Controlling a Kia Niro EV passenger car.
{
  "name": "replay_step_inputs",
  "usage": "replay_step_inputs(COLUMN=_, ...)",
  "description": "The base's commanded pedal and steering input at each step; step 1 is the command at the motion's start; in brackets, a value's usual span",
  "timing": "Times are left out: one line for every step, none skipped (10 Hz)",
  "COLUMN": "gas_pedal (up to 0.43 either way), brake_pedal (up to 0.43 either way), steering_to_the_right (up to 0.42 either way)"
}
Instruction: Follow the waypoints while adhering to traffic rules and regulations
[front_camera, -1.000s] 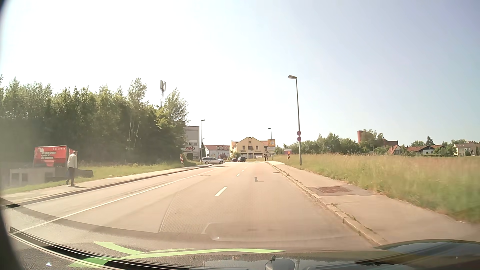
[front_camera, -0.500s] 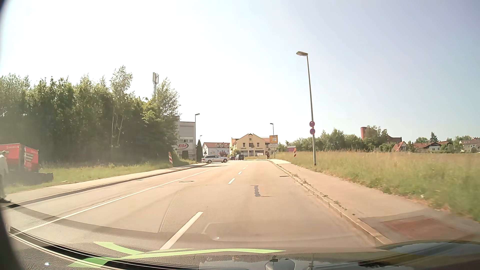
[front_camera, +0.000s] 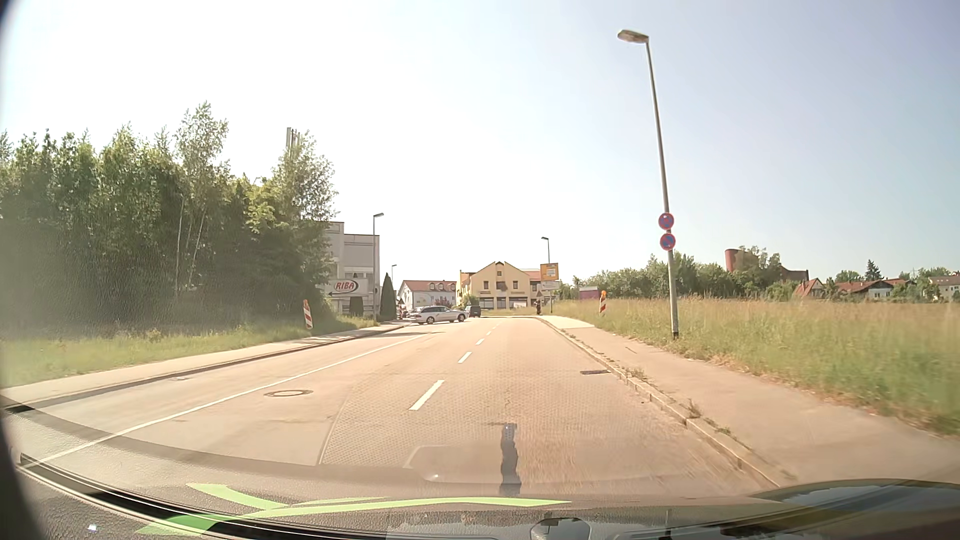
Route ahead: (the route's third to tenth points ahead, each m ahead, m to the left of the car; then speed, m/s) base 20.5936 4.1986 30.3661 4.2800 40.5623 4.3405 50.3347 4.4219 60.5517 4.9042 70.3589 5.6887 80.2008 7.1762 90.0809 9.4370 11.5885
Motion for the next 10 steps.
replay_step_inputs(gas_pedal=0.067, brake_pedal=0.000, steering_to_the_right=0.000)
replay_step_inputs(gas_pedal=0.067, brake_pedal=0.000, steering_to_the_right=0.000)
replay_step_inputs(gas_pedal=0.067, brake_pedal=0.000, steering_to_the_right=0.000)
replay_step_inputs(gas_pedal=0.067, brake_pedal=0.000, steering_to_the_right=0.000)
replay_step_inputs(gas_pedal=0.067, brake_pedal=0.000, steering_to_the_right=0.000)
replay_step_inputs(gas_pedal=0.059, brake_pedal=0.000, steering_to_the_right=0.000)
replay_step_inputs(gas_pedal=0.059, brake_pedal=0.000, steering_to_the_right=0.000)
replay_step_inputs(gas_pedal=0.059, brake_pedal=0.000, steering_to_the_right=-0.001)
replay_step_inputs(gas_pedal=0.039, brake_pedal=0.000, steering_to_the_right=-0.001)
replay_step_inputs(gas_pedal=0.020, brake_pedal=0.000, steering_to_the_right=-0.002)
